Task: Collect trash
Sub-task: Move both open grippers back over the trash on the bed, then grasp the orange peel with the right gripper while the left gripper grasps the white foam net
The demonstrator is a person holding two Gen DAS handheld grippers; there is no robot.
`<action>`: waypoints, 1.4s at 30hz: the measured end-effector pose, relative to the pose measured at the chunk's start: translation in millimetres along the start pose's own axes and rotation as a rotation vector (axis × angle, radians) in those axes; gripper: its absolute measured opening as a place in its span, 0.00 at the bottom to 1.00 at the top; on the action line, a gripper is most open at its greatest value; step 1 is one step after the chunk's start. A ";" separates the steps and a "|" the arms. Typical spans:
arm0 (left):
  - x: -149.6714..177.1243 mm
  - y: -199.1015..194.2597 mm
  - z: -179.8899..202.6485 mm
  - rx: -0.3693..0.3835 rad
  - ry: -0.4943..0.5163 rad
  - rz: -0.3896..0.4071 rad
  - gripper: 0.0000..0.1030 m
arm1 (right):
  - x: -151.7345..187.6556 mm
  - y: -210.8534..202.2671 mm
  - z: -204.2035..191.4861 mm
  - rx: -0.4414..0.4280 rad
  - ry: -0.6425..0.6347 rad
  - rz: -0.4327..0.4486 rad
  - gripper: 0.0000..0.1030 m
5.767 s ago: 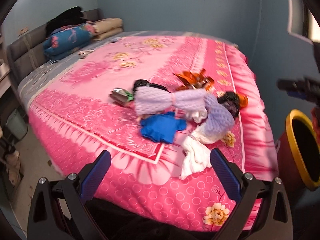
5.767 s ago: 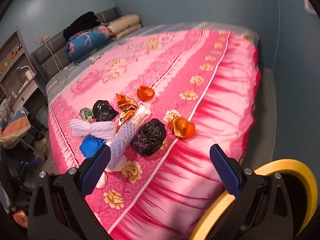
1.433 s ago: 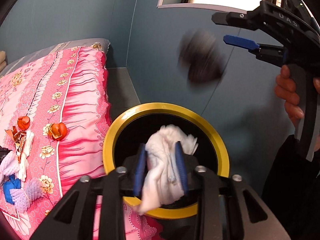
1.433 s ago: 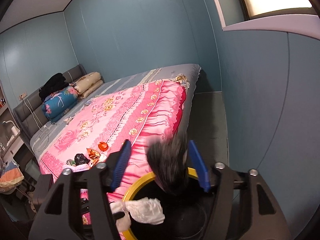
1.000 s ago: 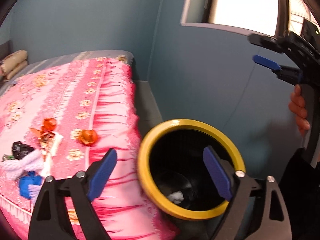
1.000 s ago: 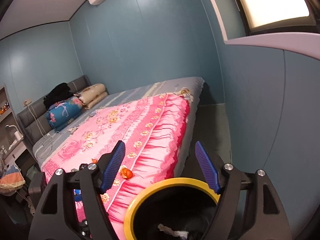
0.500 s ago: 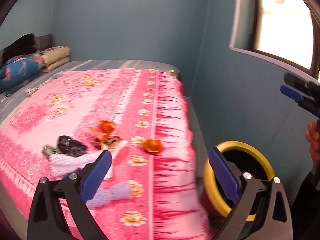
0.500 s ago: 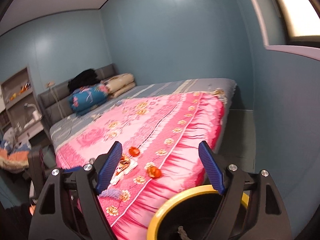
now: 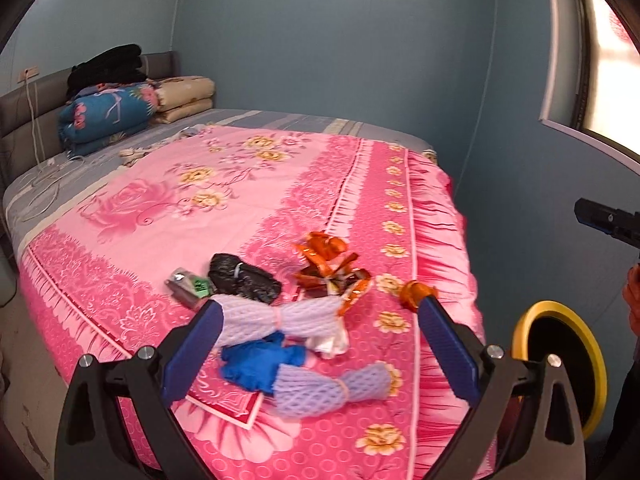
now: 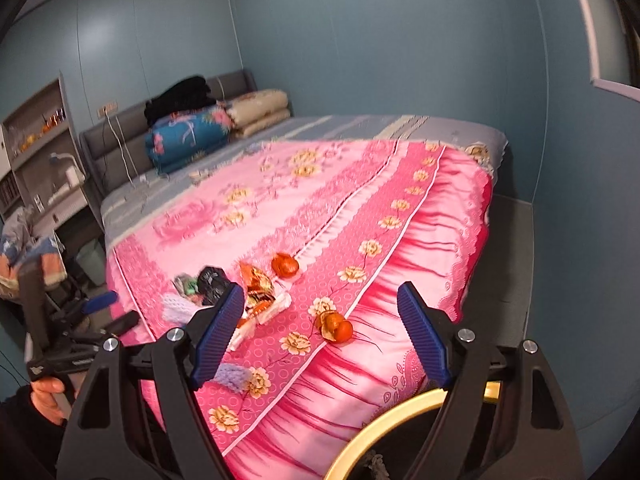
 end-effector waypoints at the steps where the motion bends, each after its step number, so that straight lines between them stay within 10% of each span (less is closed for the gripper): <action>1: 1.2 3.1 -6.1 -0.011 -0.005 -0.003 0.92 | 0.1 13.8 -2.2 -0.003 -0.007 -0.020 0.73; 32: 8.7 115.4 -95.8 -0.057 -0.114 -0.146 0.91 | 54.3 239.8 -10.7 0.091 -0.159 -0.401 0.67; 42: 15.4 142.4 -88.0 -0.017 -0.125 -0.207 0.67 | 66.6 281.7 -9.1 0.098 -0.038 -0.635 0.63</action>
Point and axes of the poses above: each gripper's, at about its wrist camera, not at the fingertips, and y roughly the way its jaws point, z to its right, x to its underside, the point moved 1 cm from there along y, roughly the way its jaws point, and after that the axes turned 9 degrees about -y, right-handed, at the moved point
